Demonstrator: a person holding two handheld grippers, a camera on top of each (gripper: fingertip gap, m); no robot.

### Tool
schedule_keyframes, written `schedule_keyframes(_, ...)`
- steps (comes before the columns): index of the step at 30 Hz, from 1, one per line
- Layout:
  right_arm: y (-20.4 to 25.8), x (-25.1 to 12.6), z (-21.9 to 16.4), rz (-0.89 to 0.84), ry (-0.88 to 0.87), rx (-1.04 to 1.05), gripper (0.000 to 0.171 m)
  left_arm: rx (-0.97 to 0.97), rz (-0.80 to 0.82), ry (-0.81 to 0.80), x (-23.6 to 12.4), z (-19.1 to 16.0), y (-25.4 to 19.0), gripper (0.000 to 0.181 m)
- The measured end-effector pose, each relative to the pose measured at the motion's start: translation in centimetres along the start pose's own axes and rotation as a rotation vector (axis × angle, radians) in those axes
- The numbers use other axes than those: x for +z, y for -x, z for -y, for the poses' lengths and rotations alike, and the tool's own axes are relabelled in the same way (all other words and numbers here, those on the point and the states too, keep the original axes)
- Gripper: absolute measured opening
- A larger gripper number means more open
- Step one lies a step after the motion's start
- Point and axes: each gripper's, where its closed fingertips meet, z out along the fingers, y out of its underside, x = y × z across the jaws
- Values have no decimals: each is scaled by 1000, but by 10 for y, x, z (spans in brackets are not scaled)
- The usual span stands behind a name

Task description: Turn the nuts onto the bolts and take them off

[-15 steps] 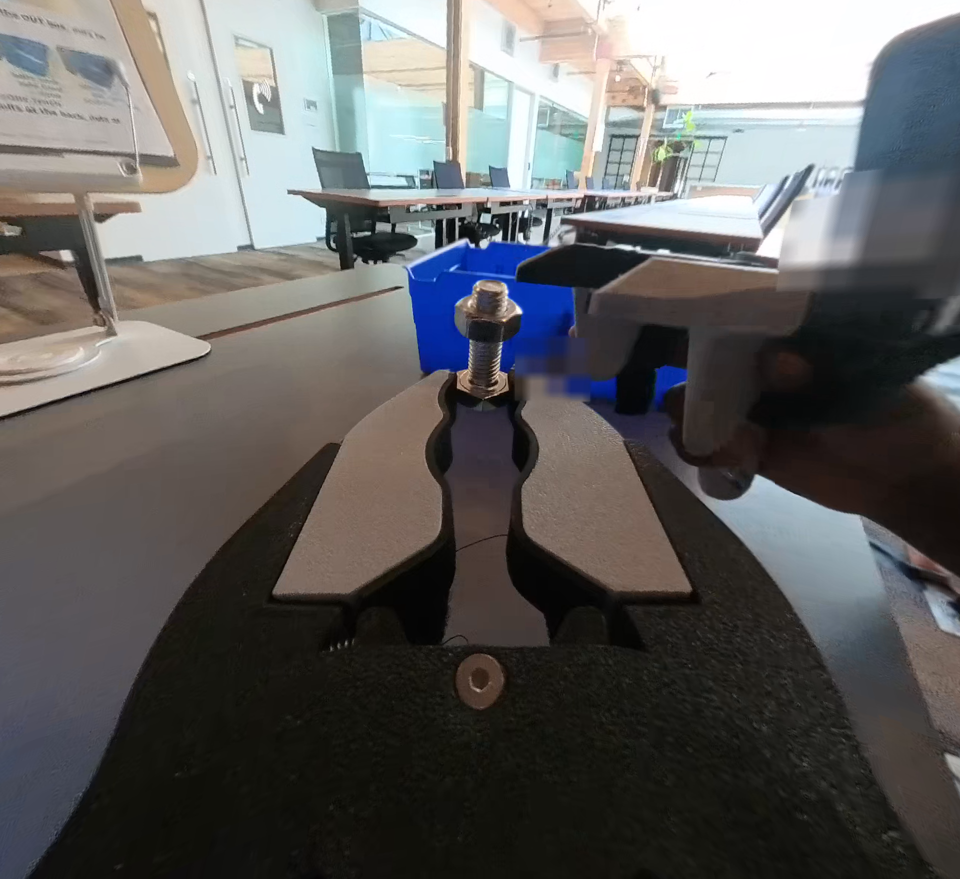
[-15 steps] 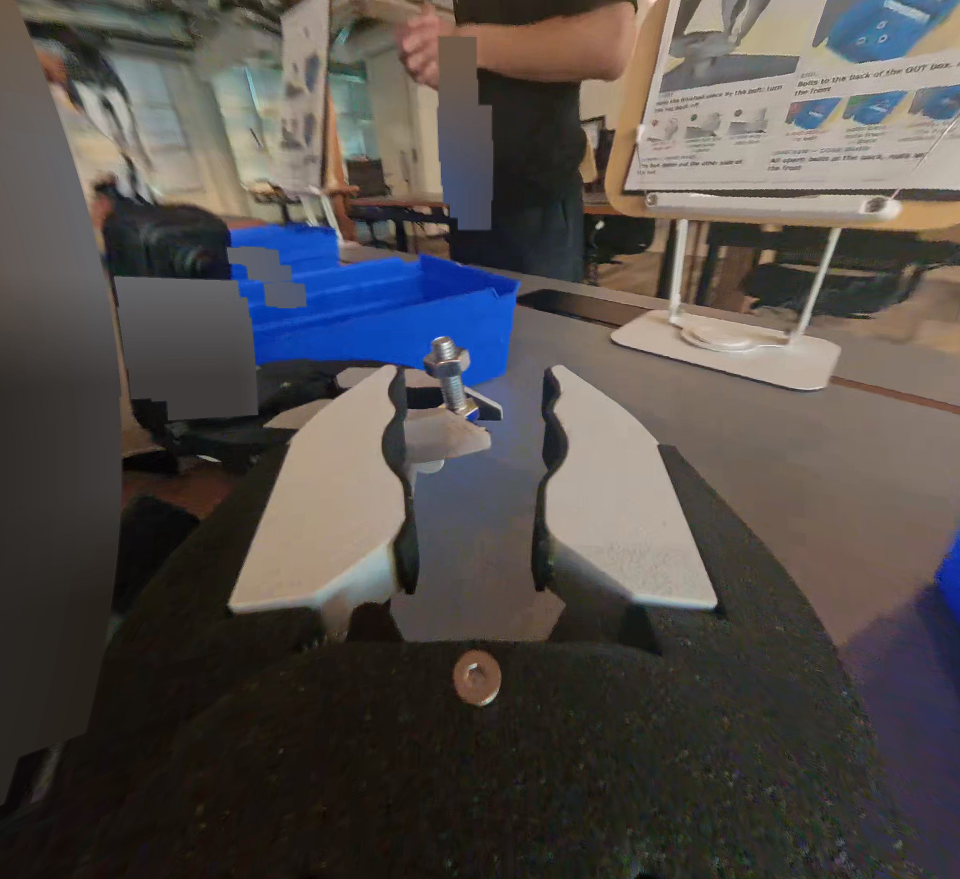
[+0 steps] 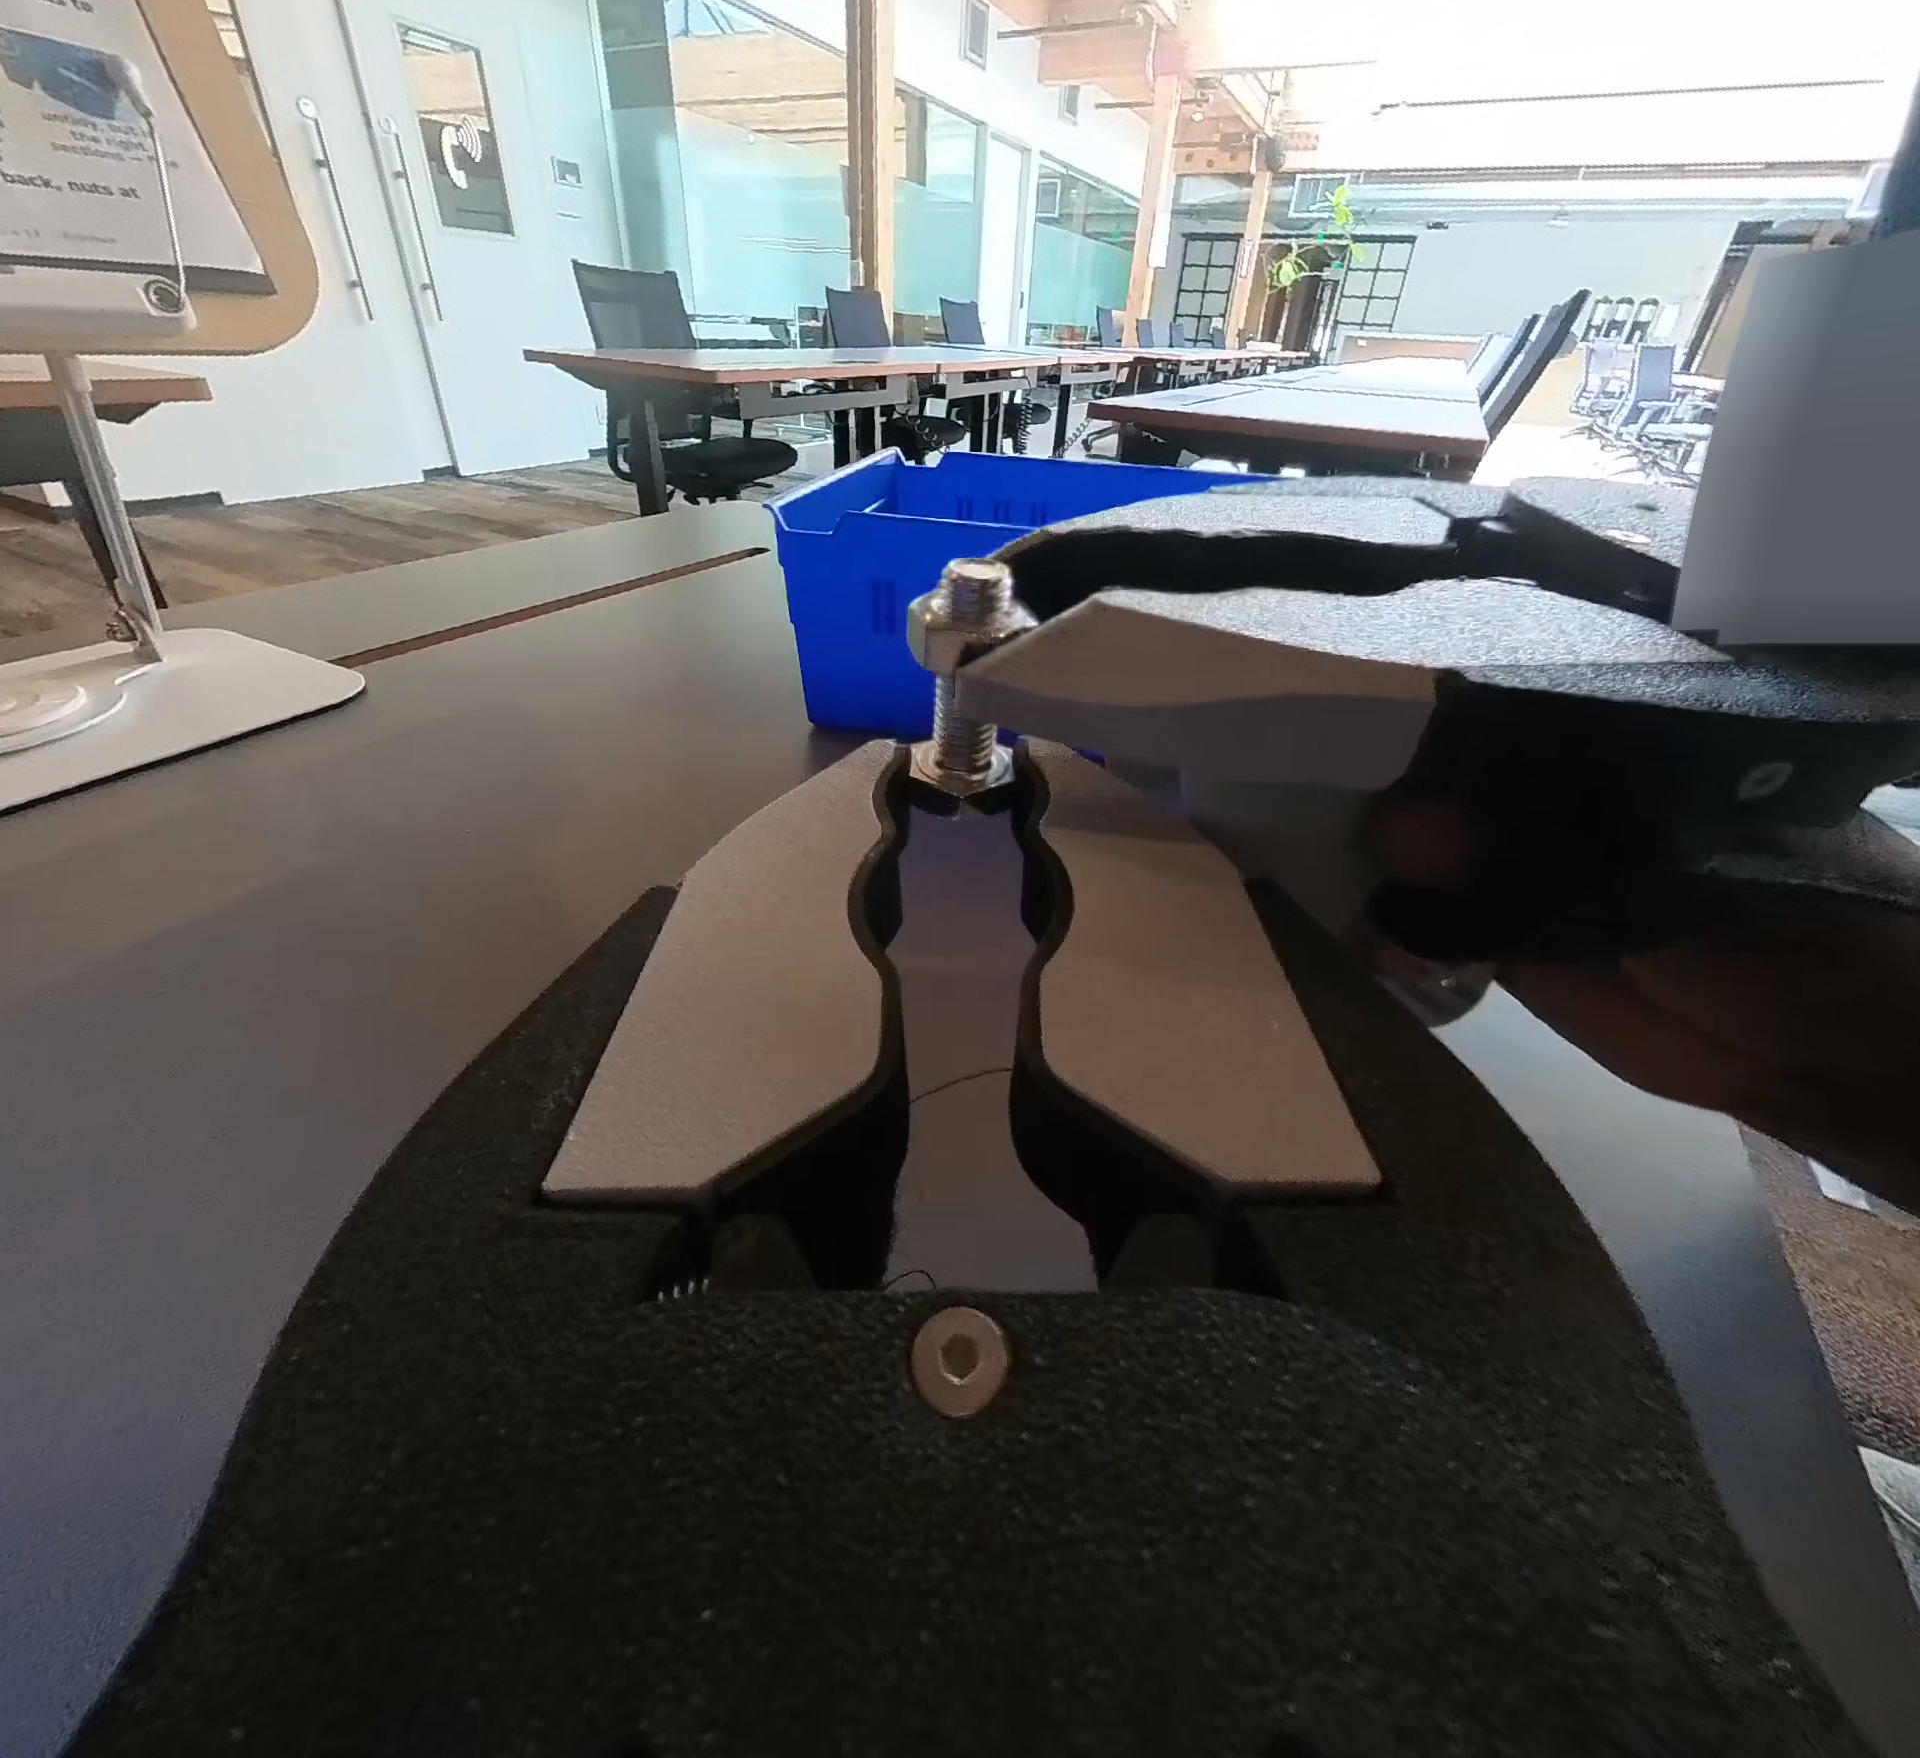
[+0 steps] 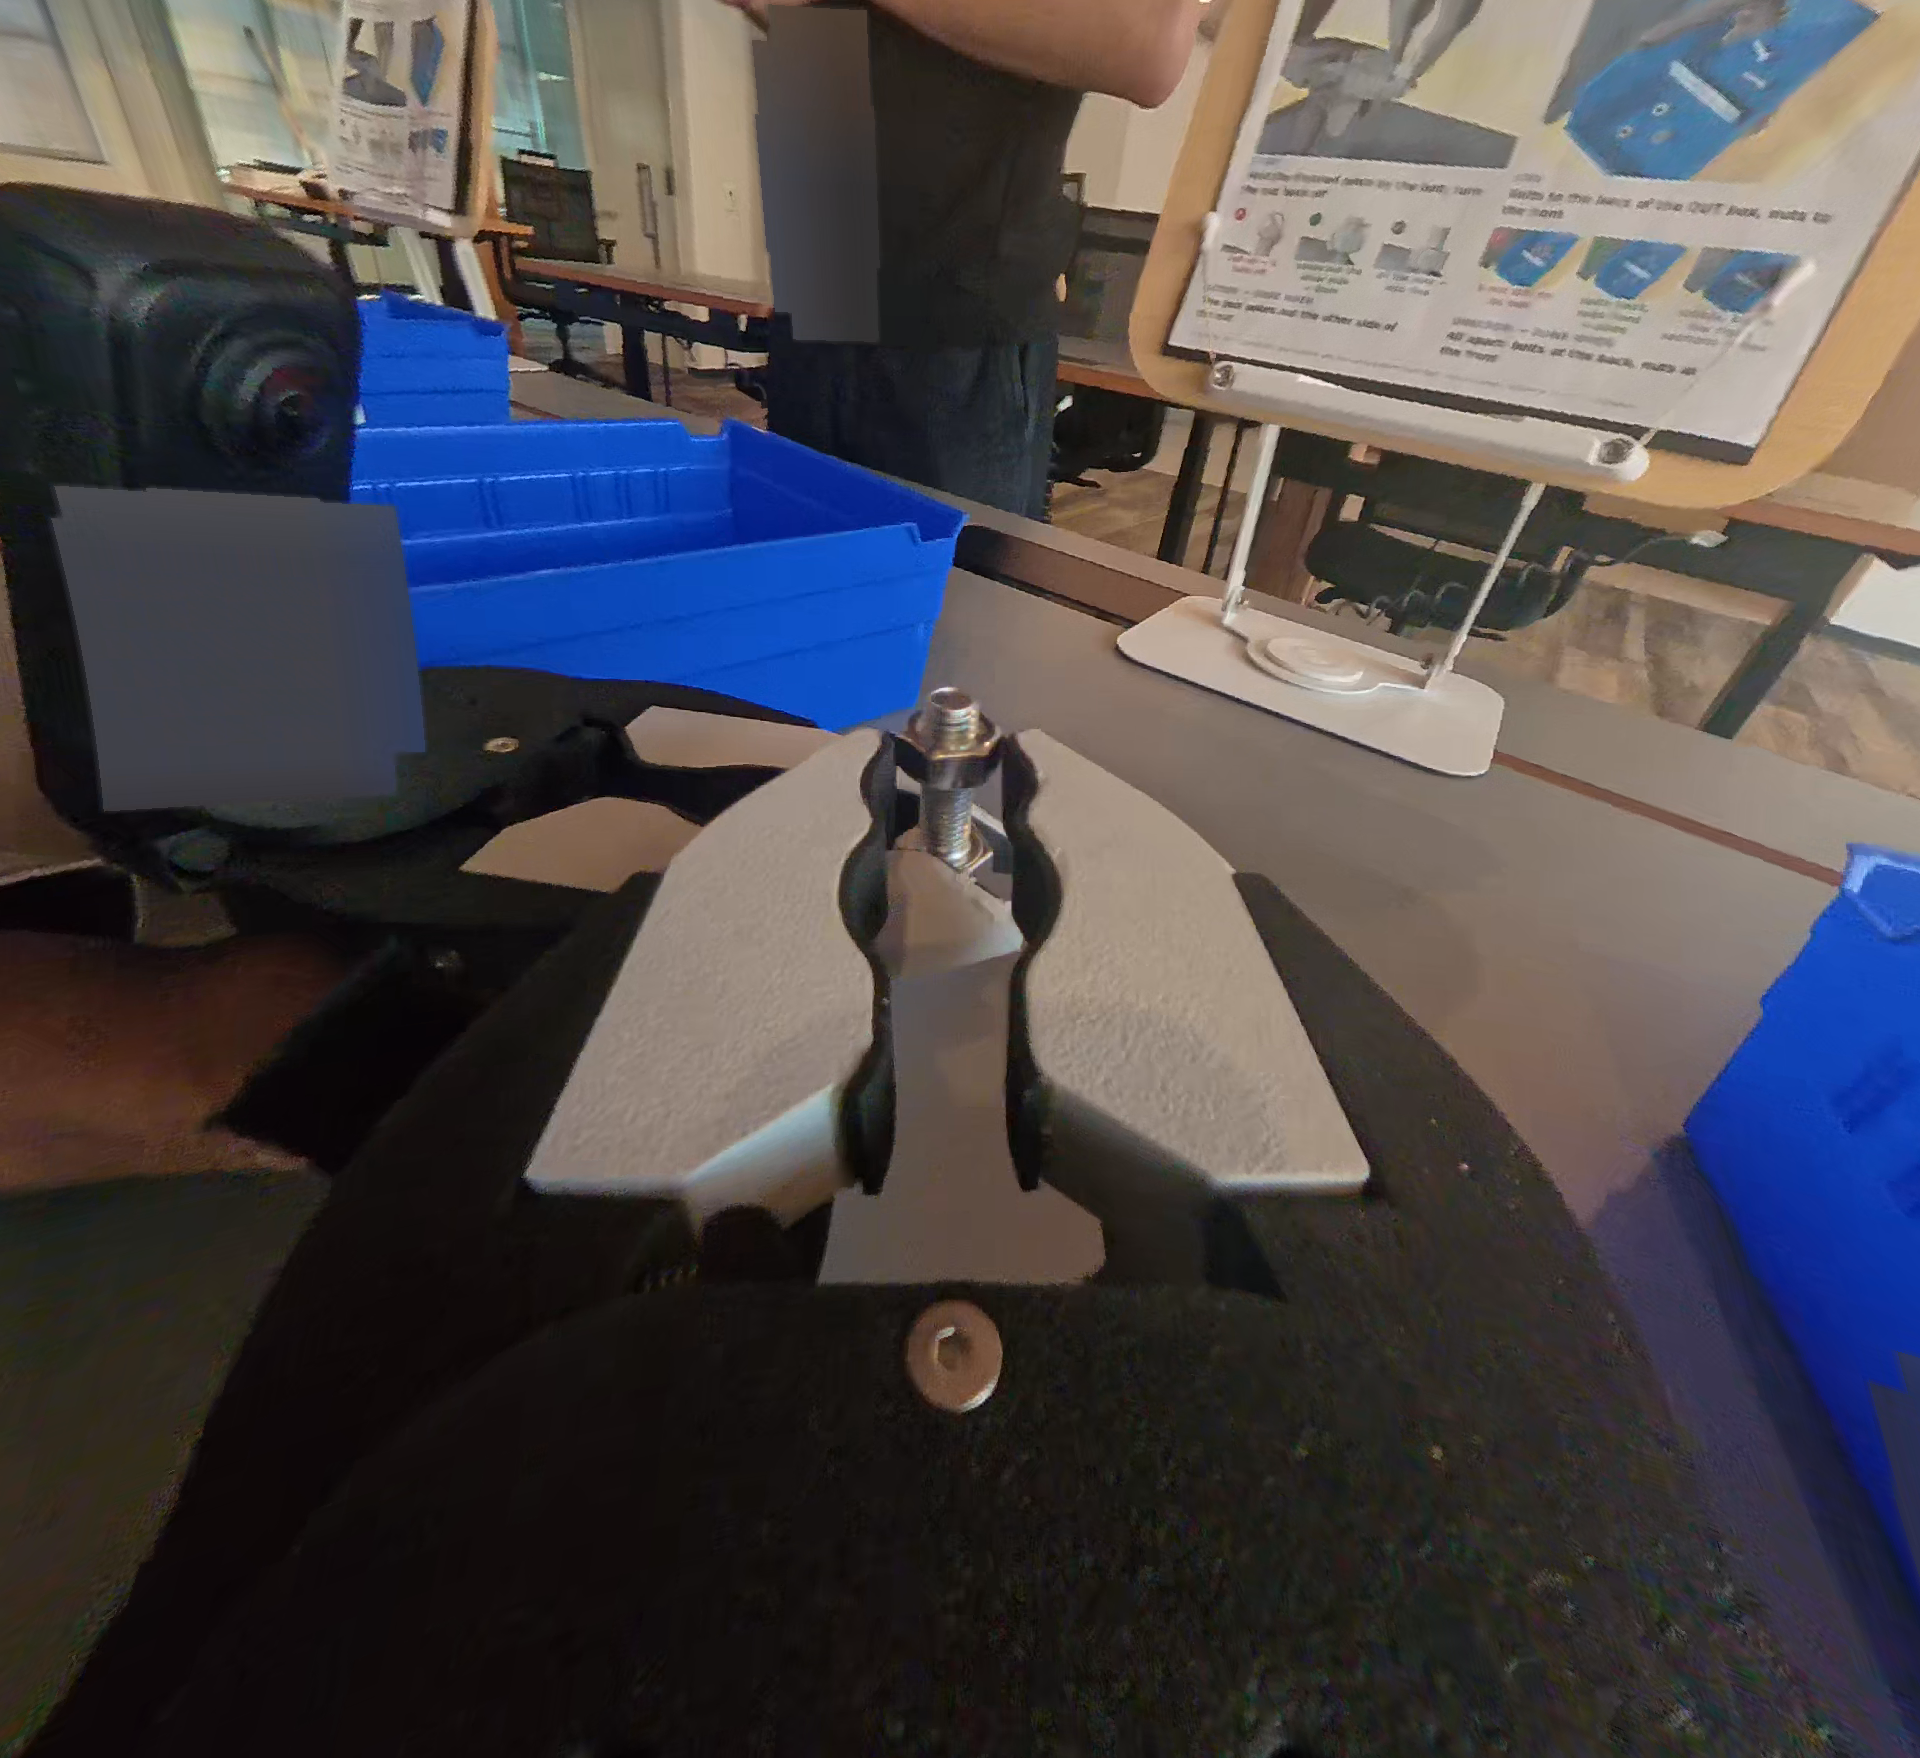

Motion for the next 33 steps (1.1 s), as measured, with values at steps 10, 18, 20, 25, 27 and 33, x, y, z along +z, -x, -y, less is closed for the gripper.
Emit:
schedule_keyframes(10, 8, -5, 0, 479, -10, -49, 18, -56, -116, 2, -2, 0, -10, 18)
schedule_keyframes(18, 13, -20, -2, 1048, -30, -28, 18, -36, -237, 31, -2, -3, -27, 18)
schedule_keyframes(20, 14, -21, -2, 1131, -32, -22, 18, -39, -249, 30, -3, -3, -28, 18)
schedule_keyframes(25, 15, -20, -1, 1228, -26, -12, 19, -38, -252, 20, -4, -2, -28, 18)
schedule_keyframes(27, 12, -17, 4, 1182, -22, 23, 33, -32, -246, 22, -4, -2, -28, 18)
schedule_keyframes(33, 6, -16, 10, 789, 45, 141, 62, -46, -216, 8, -4, 0, -23, 18)
